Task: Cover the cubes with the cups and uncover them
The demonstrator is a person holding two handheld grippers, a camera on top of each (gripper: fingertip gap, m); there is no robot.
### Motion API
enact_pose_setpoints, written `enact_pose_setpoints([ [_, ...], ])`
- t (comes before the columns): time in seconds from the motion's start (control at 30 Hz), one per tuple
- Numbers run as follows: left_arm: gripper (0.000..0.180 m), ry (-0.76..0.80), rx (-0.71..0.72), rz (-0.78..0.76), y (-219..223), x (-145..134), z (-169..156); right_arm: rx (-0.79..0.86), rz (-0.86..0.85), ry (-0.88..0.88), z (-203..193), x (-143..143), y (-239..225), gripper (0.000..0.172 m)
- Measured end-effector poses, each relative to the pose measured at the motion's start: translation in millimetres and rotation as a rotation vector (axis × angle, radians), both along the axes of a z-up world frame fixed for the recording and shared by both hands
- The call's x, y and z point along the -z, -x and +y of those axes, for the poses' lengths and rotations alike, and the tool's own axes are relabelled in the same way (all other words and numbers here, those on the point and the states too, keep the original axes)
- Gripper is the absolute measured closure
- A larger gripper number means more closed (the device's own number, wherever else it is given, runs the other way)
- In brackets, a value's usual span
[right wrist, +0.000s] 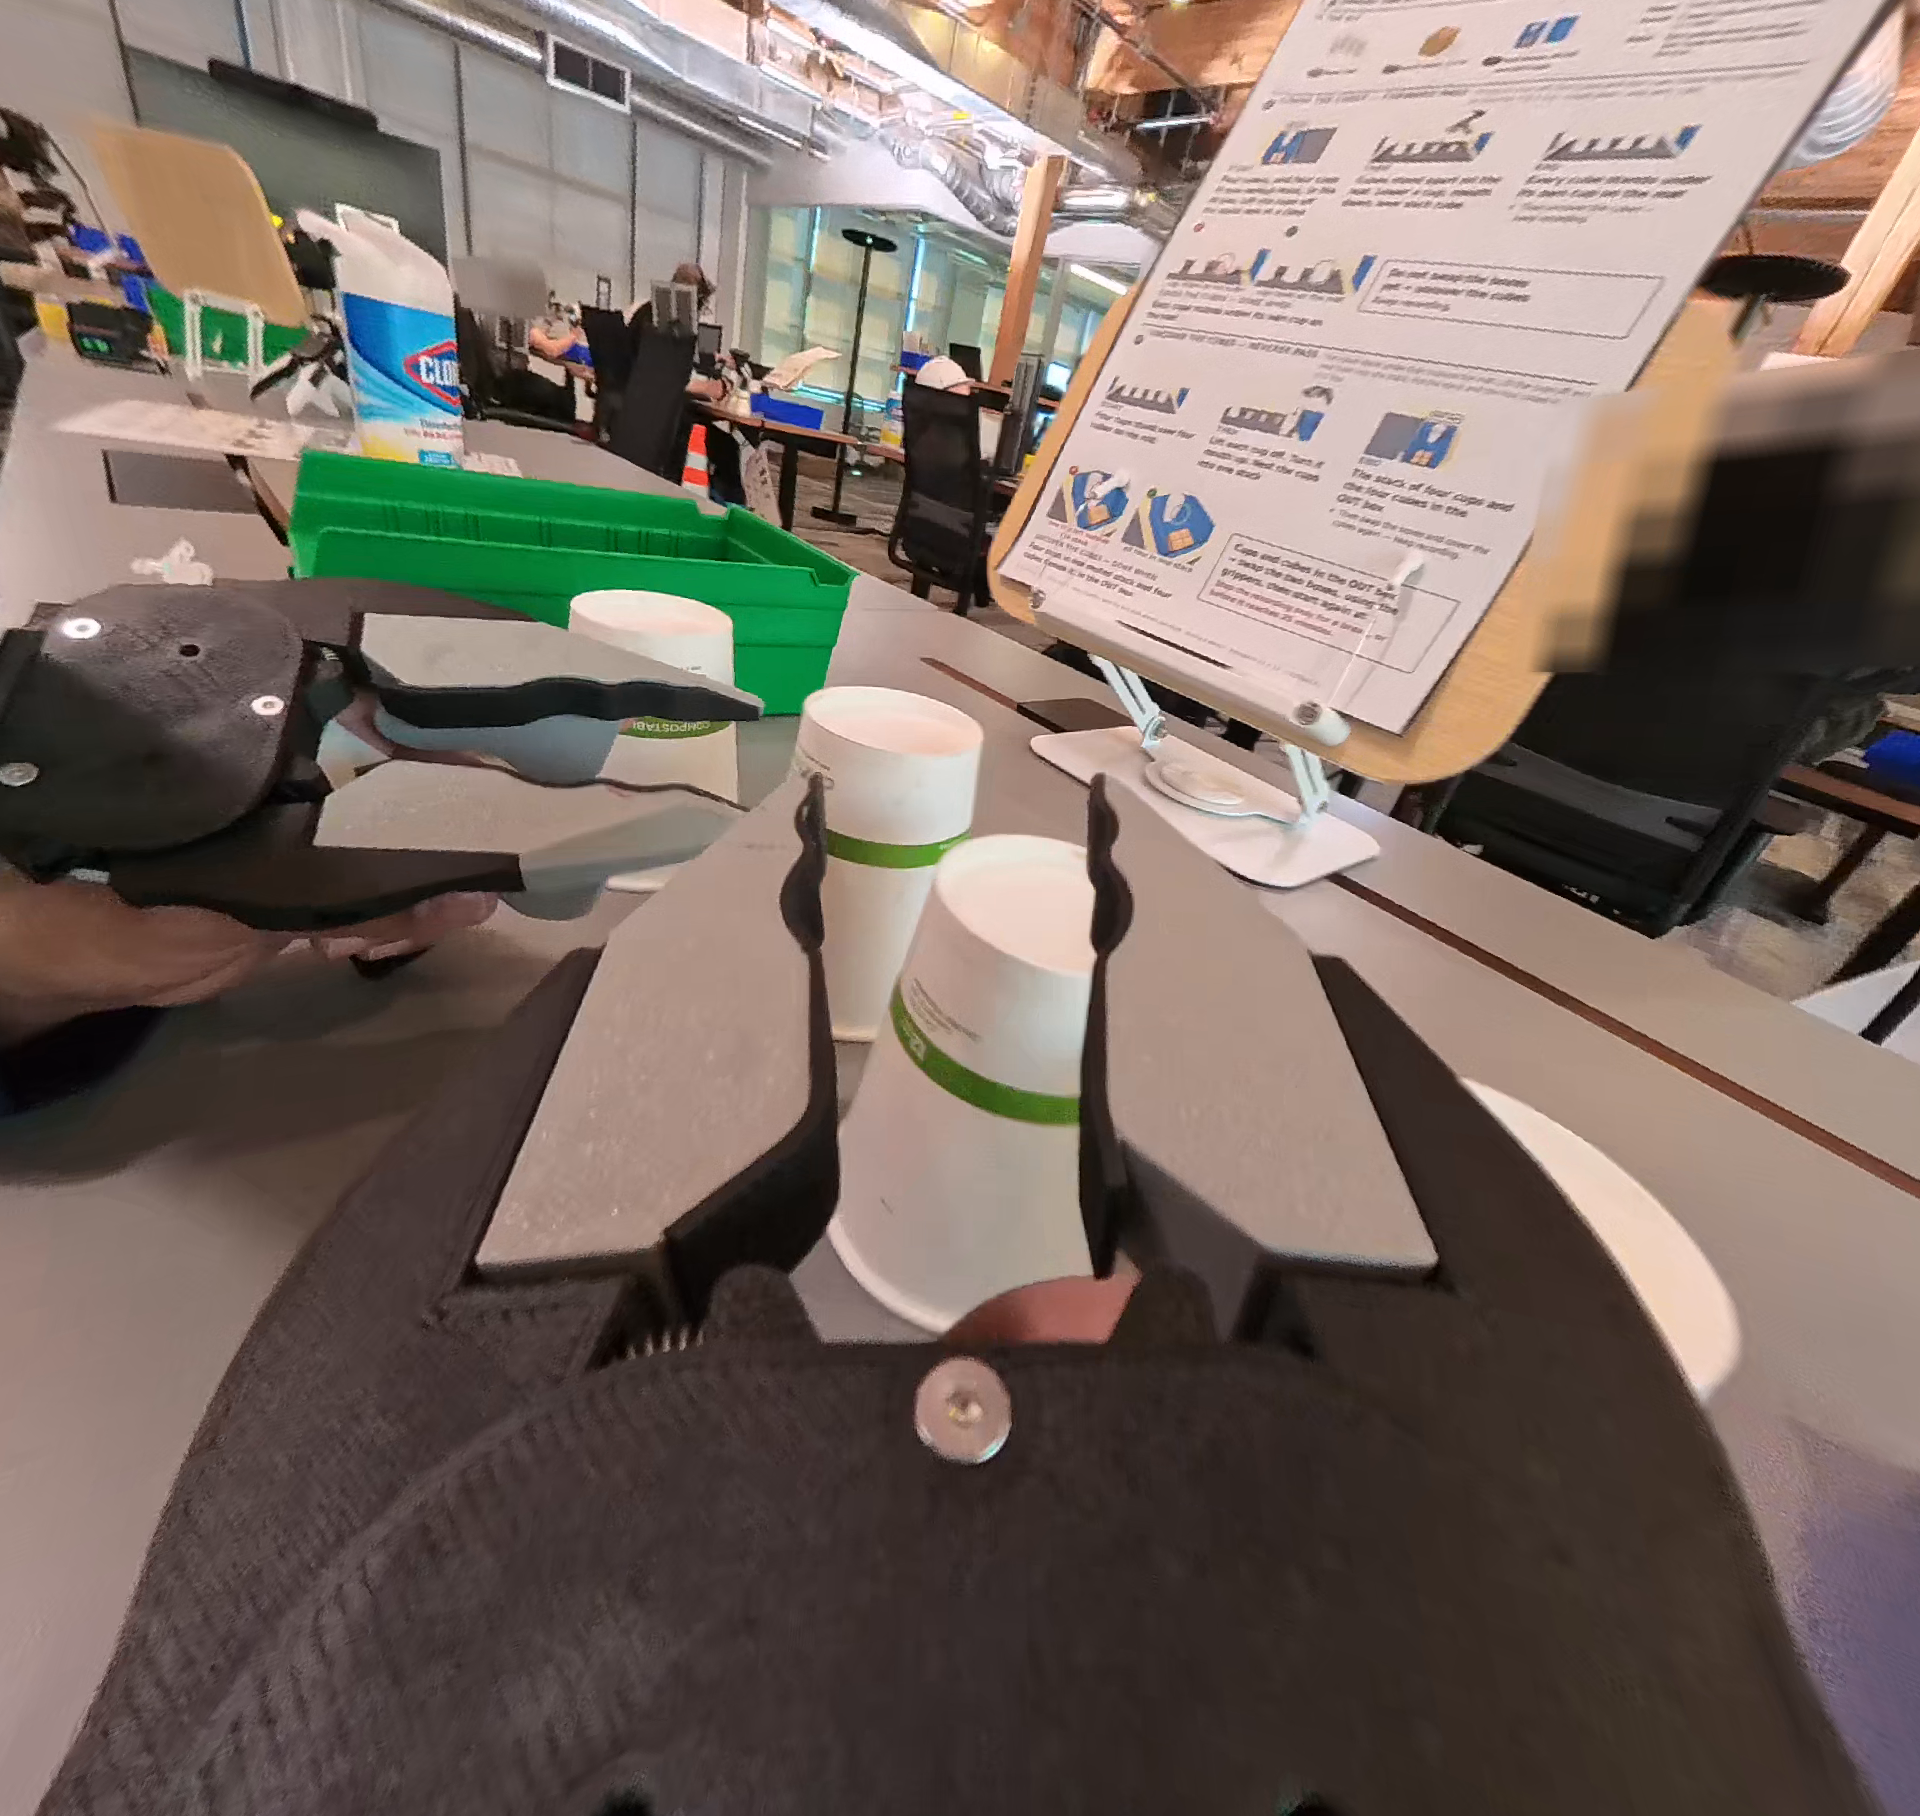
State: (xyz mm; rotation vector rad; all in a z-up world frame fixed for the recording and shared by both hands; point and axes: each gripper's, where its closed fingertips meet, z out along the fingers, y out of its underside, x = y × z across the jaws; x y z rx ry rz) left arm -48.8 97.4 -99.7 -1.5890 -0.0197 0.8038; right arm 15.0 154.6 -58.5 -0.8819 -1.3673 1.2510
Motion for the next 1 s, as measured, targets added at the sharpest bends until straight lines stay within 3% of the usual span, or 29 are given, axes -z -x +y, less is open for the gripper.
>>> enact_pose_setpoints([
  [0.2, 0.144, 0.003, -0.009, 0.001, 1.8, 0.3, -0.4, 0.05, -0.012, 0.114, 36.3, -3.8, -34.3, 0.12],
  [0.33, 0.144, -0.004, -0.005, 0.002, 0.9, -1.6, -0.8, 0.168, -0.128, 0.042, 64.1, 0.4, -53.8, 0.119],
  [0.6, 0.144, 0.005, 0.002, -0.002, 0.2, 0.3, -0.5, 0.18, -0.414, -0.232, 79.0, 11.0, -49.4, 0.133],
  [0.77, 0.144, -0.004, -0.018, -0.021, 5.4, -0.4, -3.7, 0.084, -0.7, -0.25, 82.8, 47.8, -35.8, 0.149],
  [0.87, 0.145, -0.019, -0.014, -0.034, 5.9, -2.3, -5.0, 0.103, -0.716, -0.263, 86.9, 47.3, -31.7, 0.164],
  [1.0, 0.145, -0.004, -0.011, -0.022, 4.6, -0.4, -3.5, 0.078, -0.725, -0.286, 84.1, 45.9, -32.0, 0.172],
])
